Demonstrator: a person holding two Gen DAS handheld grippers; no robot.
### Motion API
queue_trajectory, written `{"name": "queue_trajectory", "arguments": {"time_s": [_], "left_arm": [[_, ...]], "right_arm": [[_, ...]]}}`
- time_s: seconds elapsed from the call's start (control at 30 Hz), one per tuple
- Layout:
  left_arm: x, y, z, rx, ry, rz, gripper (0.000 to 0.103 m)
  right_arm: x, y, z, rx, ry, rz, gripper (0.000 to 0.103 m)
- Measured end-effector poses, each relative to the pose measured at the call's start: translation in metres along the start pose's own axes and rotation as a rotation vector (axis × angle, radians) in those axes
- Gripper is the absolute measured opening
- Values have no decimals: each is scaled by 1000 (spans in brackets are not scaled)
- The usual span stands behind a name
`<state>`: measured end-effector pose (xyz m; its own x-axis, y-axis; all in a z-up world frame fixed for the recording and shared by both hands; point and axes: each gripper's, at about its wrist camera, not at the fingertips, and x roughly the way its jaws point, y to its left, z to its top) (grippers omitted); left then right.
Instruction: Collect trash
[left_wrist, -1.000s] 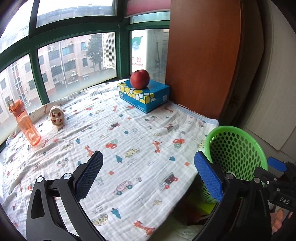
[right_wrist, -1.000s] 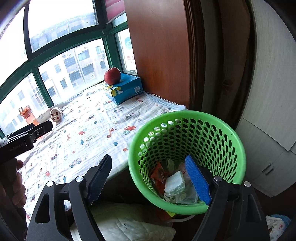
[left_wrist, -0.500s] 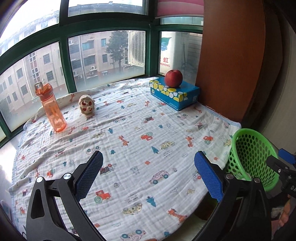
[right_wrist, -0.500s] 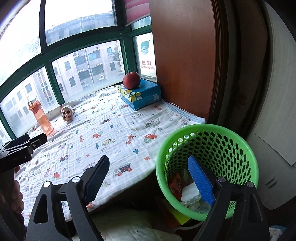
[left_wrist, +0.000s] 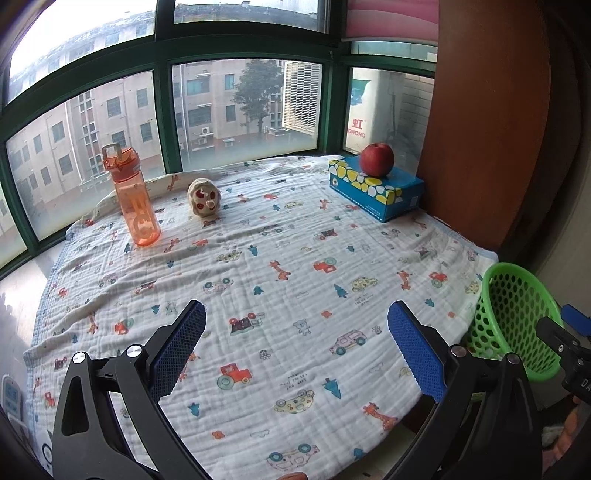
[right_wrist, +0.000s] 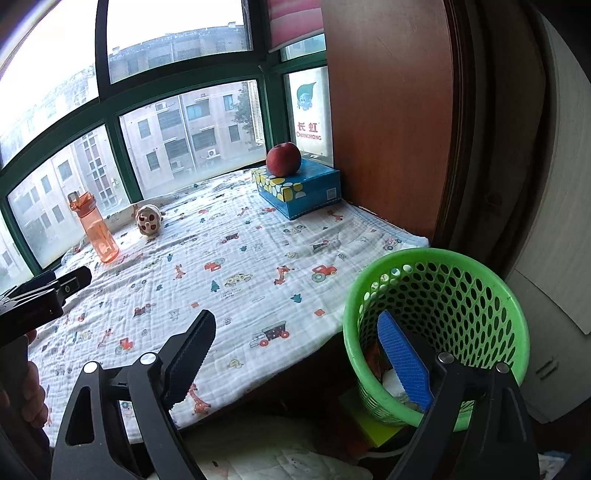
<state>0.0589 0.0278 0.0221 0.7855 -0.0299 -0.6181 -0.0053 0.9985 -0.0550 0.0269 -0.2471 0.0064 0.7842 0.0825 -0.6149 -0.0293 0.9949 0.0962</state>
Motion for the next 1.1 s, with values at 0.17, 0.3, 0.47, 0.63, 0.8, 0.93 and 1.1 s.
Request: {"name": "queue_trajectory", "arguments": {"time_s": [0.17,0.3,0.47,0.63,0.8,0.93,1.1], "left_arm": [[-5,3,-2,1,-9,11,97],[-7,4,-3,-1,-12,14,97],[-8,4,-5,1,-12,21,97],[-8,6,-6,-5,-10,27,97],[-8,6,-6,-7,-9,27,97],[-8,8,-7,-10,-9,28,97],[-8,8,-7,-11,-7,26,97]], "right_arm": [[-4,5,-1,-13,-8,-4,87],[-6,6,-1,-14,-11,-1,87],[-6,6,-2,-13,-12,0,87],[-6,6,-2,-14,-12,0,88],[-7,6,-2,-12,-14,1,88],[-7,7,-2,-12,-13,2,88],[-7,7,-2,-11,-11,4,88]]}}
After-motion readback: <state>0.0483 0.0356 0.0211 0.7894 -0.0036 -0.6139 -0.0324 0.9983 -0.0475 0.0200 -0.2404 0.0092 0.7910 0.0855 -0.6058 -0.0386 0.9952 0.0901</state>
